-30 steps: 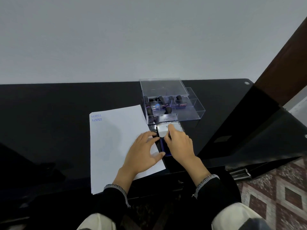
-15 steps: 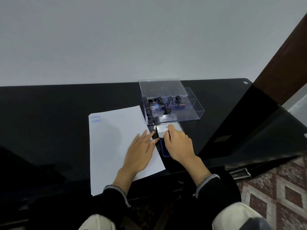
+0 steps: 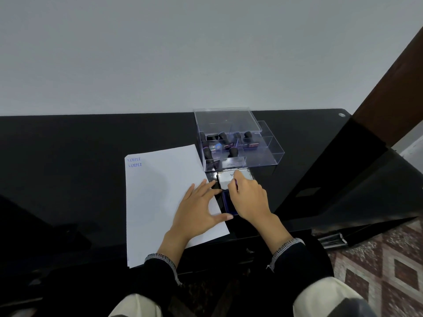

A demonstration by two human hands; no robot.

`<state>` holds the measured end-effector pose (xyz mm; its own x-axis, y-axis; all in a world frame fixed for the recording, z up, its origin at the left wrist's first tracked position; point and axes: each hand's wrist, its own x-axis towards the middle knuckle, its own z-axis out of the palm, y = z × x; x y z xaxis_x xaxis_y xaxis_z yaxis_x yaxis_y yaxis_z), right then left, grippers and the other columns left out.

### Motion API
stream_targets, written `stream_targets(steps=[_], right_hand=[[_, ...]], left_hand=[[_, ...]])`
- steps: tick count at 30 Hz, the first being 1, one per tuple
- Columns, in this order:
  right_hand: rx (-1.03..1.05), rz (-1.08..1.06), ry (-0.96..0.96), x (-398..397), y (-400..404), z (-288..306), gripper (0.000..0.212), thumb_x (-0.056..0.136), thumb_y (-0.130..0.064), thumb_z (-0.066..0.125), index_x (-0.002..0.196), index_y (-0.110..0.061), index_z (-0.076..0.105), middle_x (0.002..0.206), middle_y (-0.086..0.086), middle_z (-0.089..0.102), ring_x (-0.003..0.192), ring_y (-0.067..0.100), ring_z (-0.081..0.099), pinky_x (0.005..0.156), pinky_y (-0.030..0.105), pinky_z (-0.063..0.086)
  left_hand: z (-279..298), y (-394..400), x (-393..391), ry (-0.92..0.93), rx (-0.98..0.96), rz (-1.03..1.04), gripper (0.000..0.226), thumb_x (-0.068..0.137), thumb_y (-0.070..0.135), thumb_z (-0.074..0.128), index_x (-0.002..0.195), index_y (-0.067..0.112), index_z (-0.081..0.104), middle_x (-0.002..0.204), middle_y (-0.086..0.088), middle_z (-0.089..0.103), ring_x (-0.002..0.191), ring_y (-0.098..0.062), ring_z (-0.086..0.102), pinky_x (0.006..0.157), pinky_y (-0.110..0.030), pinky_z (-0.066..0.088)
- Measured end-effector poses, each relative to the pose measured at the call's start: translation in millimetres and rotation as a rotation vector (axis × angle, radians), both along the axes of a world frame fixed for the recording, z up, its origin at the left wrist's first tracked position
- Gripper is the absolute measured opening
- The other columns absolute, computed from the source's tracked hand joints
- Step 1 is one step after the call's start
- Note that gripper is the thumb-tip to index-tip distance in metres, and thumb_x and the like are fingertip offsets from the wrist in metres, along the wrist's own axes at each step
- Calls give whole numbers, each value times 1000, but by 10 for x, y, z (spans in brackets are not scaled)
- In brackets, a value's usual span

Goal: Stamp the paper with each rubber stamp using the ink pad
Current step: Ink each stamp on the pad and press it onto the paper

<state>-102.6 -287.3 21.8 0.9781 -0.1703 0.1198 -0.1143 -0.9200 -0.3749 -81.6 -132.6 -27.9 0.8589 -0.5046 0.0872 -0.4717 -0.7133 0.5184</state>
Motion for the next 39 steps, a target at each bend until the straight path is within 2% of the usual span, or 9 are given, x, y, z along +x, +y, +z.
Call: stream_targets(steps=[11, 14, 18, 22, 26, 29, 32, 34, 39], right_hand=[[-56, 0, -90, -141, 39, -128, 14, 100, -24, 33, 89, -17, 39, 60, -2, 48, 52, 21, 49, 49, 33, 37], [-41, 17, -53, -49, 24, -70, 16, 98, -22, 34, 84, -17, 36, 61, -1, 48, 53, 22, 45, 51, 33, 33], [-47, 32, 19, 92, 13, 17, 16, 97, -23, 34, 83, -16, 38, 67, 2, 50, 61, 25, 47, 56, 34, 35], [-32, 31, 5, 62, 8, 3, 16, 97, -23, 33, 83, -17, 38, 63, -1, 47, 59, 24, 46, 54, 33, 33], [-12, 40, 21, 14, 15, 61, 16, 99, -24, 33, 85, -17, 39, 69, 0, 50, 61, 24, 47, 56, 34, 34], [78, 8, 126, 52, -53, 141, 20, 97, -26, 33, 82, -16, 40, 75, 1, 51, 68, 26, 47, 61, 36, 34], [438, -118, 103, 65, -228, 200, 24, 94, -24, 37, 75, -9, 43, 74, 4, 53, 70, 26, 48, 60, 36, 34], [567, -172, 45, 2, -337, 214, 25, 93, -20, 39, 76, -2, 43, 69, 6, 50, 64, 20, 43, 56, 33, 31], [367, -97, -13, -204, -406, 137, 37, 100, -39, 33, 73, -16, 44, 65, 3, 56, 62, 20, 52, 57, 35, 37]], left_hand=[[-7, -8, 1, -9, -19, 8, 80, 75, 77, 55, 142, 37, 41, 158, 14, 21, 147, -3, 7, 116, -24, -9], [-1, -13, -4, -7, -14, 4, 79, 75, 77, 54, 142, 37, 40, 158, 15, 21, 147, -2, 6, 116, -24, -9], [-17, 4, 4, -13, -1, -9, 77, 79, 75, 52, 143, 36, 39, 159, 14, 19, 147, -3, 5, 118, -27, -8], [-25, 18, 28, 3, 0, -30, 74, 82, 70, 54, 144, 34, 38, 159, 13, 18, 148, -4, 4, 119, -29, -7], [26, 27, 55, 73, -7, -42, 74, 82, 67, 57, 144, 32, 39, 159, 13, 18, 147, -5, 4, 120, -29, -5], [88, 41, 56, 125, -37, -37, 73, 81, 63, 62, 142, 29, 41, 158, 11, 21, 147, -6, 6, 120, -29, -3], [99, 71, 23, 125, -77, -26, 66, 82, 61, 62, 138, 31, 45, 156, 12, 27, 147, -5, 8, 120, -29, -3], [78, 110, -4, 109, -90, -17, 61, 83, 61, 60, 136, 33, 48, 155, 13, 29, 147, -3, 7, 120, -29, -4], [69, 185, -50, 30, -11, 36, 57, 88, 66, 48, 137, 37, 46, 157, 14, 25, 148, -6, 1, 117, -32, -12]])
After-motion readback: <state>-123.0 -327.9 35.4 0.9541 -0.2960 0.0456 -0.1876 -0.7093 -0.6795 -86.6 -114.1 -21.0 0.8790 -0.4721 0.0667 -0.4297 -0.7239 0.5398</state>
